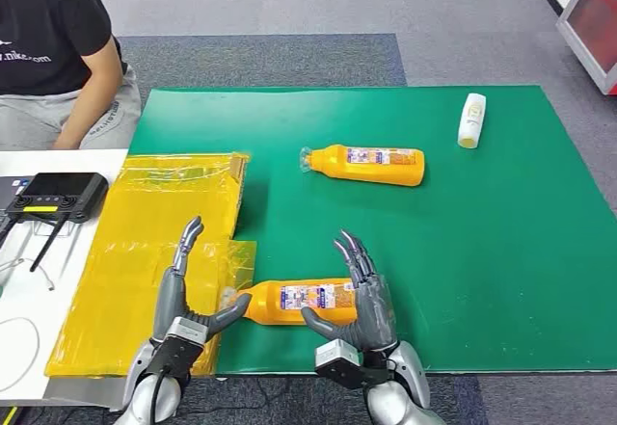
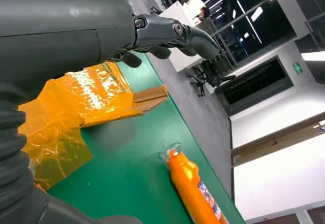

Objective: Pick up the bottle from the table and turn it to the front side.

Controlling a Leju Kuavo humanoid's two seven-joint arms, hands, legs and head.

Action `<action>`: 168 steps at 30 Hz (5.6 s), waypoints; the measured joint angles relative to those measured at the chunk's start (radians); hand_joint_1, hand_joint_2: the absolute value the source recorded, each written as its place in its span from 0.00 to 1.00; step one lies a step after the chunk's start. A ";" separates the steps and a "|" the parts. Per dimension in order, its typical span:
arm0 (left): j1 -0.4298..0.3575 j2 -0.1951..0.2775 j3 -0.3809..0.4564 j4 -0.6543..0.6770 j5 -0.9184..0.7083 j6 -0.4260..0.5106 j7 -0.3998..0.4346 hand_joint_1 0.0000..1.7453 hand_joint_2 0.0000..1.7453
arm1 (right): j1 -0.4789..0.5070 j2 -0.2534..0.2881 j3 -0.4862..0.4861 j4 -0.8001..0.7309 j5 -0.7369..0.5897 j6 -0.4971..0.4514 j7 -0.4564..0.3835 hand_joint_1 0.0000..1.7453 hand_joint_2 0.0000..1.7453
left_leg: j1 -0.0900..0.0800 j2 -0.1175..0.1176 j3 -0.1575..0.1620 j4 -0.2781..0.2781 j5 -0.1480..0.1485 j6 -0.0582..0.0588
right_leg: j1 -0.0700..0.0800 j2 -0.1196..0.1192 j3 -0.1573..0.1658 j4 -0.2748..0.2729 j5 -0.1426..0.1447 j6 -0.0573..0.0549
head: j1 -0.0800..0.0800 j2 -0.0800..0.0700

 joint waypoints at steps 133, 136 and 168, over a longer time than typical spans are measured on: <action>-0.083 -0.076 -0.133 0.006 0.567 -0.325 0.010 0.00 1.00 | -0.124 0.046 -0.010 0.167 -0.001 -0.002 0.078 0.83 1.00 | 0.000 0.002 0.008 0.001 -0.007 0.005 | 0.000 0.000 0.011 -0.004 -0.006 0.005 | 0.000 0.000; -0.091 -0.077 -0.133 0.012 0.567 -0.326 0.009 0.00 1.00 | -0.127 0.046 -0.010 0.166 -0.005 -0.001 0.076 0.85 1.00 | 0.000 0.002 0.008 0.001 -0.007 0.005 | 0.000 0.000 0.011 -0.004 -0.006 0.005 | 0.000 0.000; -0.166 -0.112 -0.126 0.032 0.629 -0.371 0.035 0.00 1.00 | -0.111 0.047 0.099 0.019 0.005 0.037 0.079 0.99 1.00 | 0.000 0.003 0.006 0.001 -0.006 0.005 | 0.000 0.000 0.008 -0.004 -0.005 0.005 | 0.000 0.000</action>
